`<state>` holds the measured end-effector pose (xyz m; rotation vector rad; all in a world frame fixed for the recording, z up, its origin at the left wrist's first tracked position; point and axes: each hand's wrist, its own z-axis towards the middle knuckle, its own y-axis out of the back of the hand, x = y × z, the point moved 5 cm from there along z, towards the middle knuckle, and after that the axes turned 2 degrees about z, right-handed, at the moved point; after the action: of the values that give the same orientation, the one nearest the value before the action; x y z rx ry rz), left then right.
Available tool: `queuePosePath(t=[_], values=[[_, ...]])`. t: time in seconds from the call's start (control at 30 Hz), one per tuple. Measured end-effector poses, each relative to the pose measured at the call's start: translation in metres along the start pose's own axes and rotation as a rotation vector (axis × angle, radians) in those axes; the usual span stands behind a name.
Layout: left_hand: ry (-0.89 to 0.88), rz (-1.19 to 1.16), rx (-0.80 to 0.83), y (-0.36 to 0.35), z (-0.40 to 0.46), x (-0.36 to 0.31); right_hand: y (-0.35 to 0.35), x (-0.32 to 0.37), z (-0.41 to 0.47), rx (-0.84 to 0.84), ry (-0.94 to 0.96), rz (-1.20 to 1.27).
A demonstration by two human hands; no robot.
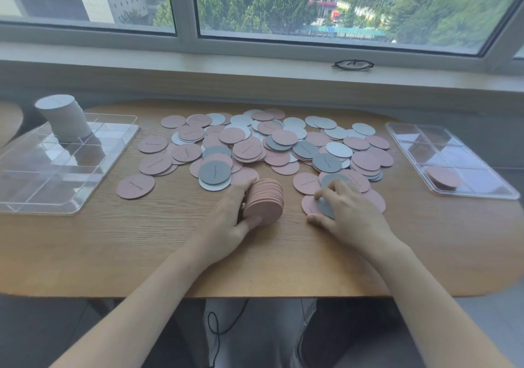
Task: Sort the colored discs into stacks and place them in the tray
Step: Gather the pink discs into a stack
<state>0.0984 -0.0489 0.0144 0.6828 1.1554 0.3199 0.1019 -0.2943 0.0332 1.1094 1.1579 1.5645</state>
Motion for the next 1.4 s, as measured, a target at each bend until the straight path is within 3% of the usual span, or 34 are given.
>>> queuePosePath(t=[0.23,0.4,0.63,0.87,1.0,1.23,1.4], values=[[0.013,-0.009,0.006,0.001,-0.001,0.0,0.014,0.017,-0.005,-0.385,0.148,-0.226],[0.028,-0.039,0.009,0.002,0.0,0.002,0.023,0.018,-0.004,-0.587,0.092,-0.013],[0.044,-0.115,0.03,0.003,0.0,0.005,0.016,0.031,0.016,-0.472,-0.098,0.652],[0.04,-0.132,0.038,0.004,0.0,0.003,0.006,0.038,0.023,-0.533,-0.192,0.798],[0.035,-0.112,0.017,0.004,0.0,0.002,-0.001,0.05,0.029,-0.408,-0.121,0.958],[-0.003,0.04,-0.038,0.003,0.0,0.002,-0.023,0.075,0.021,0.002,0.069,0.938],[-0.053,0.175,0.014,-0.004,-0.002,-0.004,-0.03,0.086,0.02,0.054,0.142,0.706]])
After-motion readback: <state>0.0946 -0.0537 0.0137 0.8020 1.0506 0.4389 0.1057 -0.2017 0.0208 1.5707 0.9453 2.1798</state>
